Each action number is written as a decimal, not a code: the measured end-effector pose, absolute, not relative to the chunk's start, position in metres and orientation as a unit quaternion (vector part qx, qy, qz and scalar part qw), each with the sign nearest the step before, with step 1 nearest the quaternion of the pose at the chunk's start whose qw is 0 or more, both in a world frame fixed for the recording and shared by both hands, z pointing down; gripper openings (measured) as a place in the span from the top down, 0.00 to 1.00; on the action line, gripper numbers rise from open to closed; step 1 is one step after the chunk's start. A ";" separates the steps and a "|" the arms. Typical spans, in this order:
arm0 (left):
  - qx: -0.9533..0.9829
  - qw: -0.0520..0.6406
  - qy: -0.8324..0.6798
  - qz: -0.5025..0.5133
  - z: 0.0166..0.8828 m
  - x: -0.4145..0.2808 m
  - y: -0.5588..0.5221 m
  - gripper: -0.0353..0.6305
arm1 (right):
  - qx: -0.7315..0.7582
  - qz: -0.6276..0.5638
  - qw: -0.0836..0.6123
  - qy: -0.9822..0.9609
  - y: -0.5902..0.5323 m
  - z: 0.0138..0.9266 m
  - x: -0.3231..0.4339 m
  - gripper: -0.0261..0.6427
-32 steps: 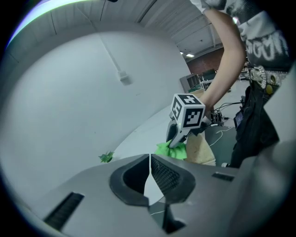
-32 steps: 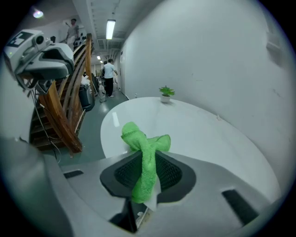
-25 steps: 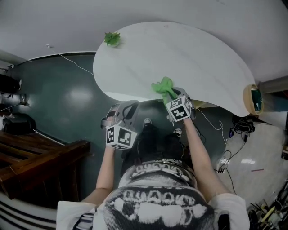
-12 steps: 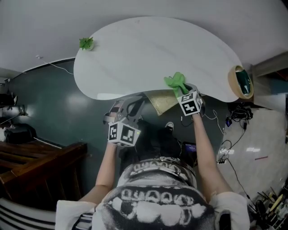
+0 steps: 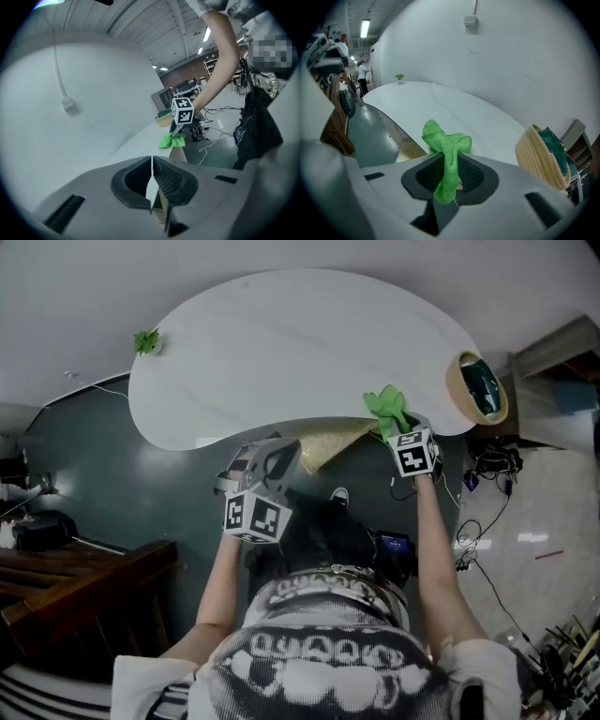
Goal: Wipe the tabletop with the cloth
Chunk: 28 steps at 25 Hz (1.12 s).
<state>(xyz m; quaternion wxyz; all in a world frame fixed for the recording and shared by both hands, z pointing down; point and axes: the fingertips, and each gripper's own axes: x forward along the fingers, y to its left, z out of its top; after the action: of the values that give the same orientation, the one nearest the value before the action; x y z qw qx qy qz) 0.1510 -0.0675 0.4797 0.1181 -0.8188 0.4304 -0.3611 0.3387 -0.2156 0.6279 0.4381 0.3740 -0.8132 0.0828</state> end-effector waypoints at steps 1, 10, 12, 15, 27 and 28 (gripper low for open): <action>-0.821 0.119 0.426 -0.361 0.480 0.159 -0.069 0.93 | 0.379 0.084 0.438 -0.810 -0.217 0.629 0.351 0.83; -0.841 0.138 0.386 -0.354 0.482 0.223 -0.088 0.93 | 0.429 0.106 0.440 -0.781 -0.220 0.632 0.447 0.83; -0.844 0.140 0.379 -0.353 0.483 0.233 -0.092 0.93 | 0.441 0.112 0.440 -0.774 -0.220 0.632 0.466 0.83; -0.846 0.144 0.373 -0.353 0.484 0.245 -0.095 0.93 | 0.458 0.122 0.437 -0.765 -0.220 0.633 0.489 0.83; -0.846 0.140 0.371 -0.356 0.486 0.245 -0.093 0.93 | 0.480 0.127 0.420 -0.760 -0.212 0.626 0.505 0.83; -0.846 0.140 0.372 -0.356 0.485 0.243 -0.093 0.93 | 0.481 0.127 0.413 -0.763 -0.210 0.622 0.502 0.83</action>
<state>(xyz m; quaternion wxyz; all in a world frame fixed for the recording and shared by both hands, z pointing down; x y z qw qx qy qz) 0.2432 -0.0926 0.4853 0.1401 -0.8457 0.3717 -0.3562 0.5015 -0.2098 0.6223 0.4133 0.4810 -0.7628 0.1265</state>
